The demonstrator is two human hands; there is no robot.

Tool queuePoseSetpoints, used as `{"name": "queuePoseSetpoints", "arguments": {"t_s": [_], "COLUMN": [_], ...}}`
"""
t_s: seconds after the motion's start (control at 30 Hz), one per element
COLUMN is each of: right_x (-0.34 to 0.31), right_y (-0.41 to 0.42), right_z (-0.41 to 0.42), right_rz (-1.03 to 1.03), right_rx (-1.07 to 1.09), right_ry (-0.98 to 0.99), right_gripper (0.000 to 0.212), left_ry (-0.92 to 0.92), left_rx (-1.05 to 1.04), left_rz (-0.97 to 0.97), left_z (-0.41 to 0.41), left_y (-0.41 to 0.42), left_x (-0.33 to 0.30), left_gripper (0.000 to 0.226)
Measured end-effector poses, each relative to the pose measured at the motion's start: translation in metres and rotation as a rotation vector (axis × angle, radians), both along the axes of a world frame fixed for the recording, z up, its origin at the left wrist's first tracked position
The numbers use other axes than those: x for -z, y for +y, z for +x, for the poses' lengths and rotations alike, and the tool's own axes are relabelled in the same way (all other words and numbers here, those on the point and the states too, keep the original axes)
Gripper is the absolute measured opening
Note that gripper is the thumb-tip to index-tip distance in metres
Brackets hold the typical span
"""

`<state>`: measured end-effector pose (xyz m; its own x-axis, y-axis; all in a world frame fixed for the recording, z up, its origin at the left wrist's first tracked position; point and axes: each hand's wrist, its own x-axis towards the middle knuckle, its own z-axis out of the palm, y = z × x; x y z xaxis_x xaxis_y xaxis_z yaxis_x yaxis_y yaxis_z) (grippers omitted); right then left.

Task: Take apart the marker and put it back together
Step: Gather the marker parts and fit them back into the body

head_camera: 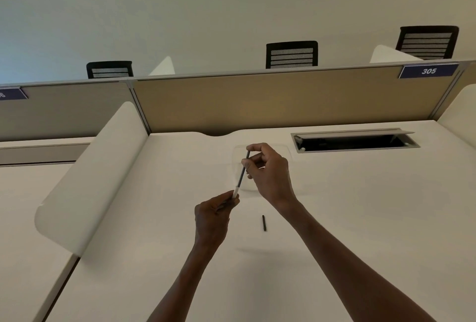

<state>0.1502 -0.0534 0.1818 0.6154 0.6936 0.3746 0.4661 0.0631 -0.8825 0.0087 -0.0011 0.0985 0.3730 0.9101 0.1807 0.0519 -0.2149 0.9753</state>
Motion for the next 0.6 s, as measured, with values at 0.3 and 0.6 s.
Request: {"name": "queuePoseSetpoints", "arguments": {"t_s": [0.3, 0.6], "right_x": [0.004, 0.011], "right_y": [0.001, -0.001], "right_z": [0.003, 0.001], "right_rz": [0.007, 0.08], "right_rx": [0.014, -0.122], "right_ry": [-0.035, -0.272], "right_gripper": [0.02, 0.009], "left_ry": [-0.06, -0.036], "left_rx": [0.053, 0.018], "left_rz": [-0.075, -0.038], "left_z": [0.005, 0.004], "left_y": [-0.003, -0.002], "left_x": [-0.007, -0.012], "left_gripper": [0.023, 0.025]}}
